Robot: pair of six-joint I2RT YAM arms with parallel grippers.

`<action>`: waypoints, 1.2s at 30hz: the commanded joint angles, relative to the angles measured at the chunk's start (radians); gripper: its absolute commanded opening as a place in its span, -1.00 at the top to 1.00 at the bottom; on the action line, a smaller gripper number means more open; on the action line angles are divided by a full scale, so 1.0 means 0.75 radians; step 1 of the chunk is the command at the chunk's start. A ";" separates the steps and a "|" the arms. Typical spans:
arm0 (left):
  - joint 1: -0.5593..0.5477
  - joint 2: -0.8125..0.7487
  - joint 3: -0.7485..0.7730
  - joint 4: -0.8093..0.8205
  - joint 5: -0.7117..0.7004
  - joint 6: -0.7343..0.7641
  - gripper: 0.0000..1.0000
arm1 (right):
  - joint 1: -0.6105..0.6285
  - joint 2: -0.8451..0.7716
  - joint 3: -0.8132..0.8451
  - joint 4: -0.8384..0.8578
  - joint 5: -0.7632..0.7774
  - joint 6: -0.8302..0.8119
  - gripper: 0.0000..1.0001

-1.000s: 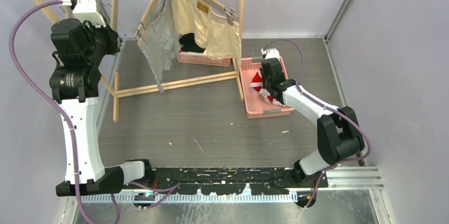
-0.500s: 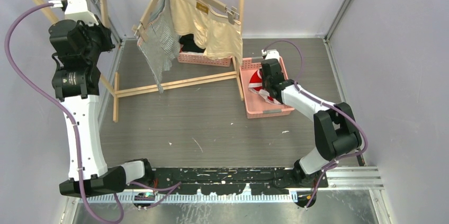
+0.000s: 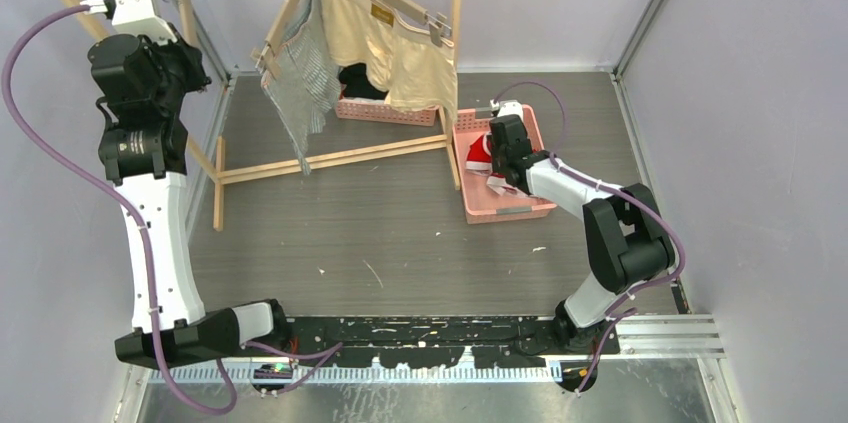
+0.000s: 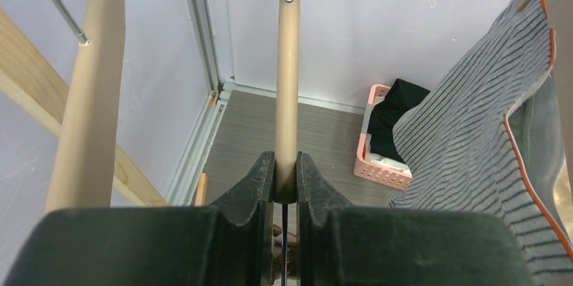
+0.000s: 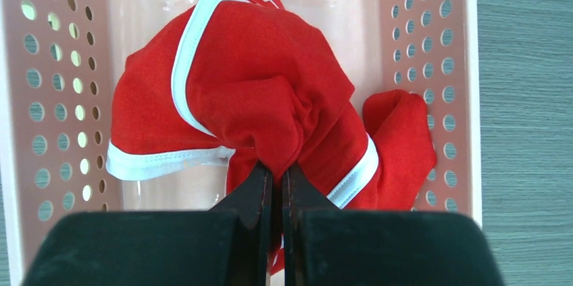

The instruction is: Remove the underwear clipped to the hanger

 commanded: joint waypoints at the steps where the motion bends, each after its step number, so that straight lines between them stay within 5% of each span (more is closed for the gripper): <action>1: 0.017 0.054 0.101 0.052 0.029 -0.020 0.98 | -0.004 -0.016 0.004 0.050 -0.046 0.023 0.98; 10: 0.019 0.149 0.178 -0.045 0.036 -0.008 0.96 | -0.004 -0.047 -0.002 0.042 -0.082 0.027 0.98; 18: 0.019 0.086 0.104 -0.049 0.061 -0.006 0.70 | -0.004 -0.057 0.022 0.002 -0.051 0.035 0.98; 27: 0.019 -0.073 0.061 0.002 0.032 0.026 0.56 | -0.004 -0.107 0.013 0.011 -0.039 0.037 0.05; 36: 0.019 -0.139 0.095 -0.017 -0.009 0.069 0.50 | -0.005 -0.203 0.014 0.028 -0.030 0.010 -0.15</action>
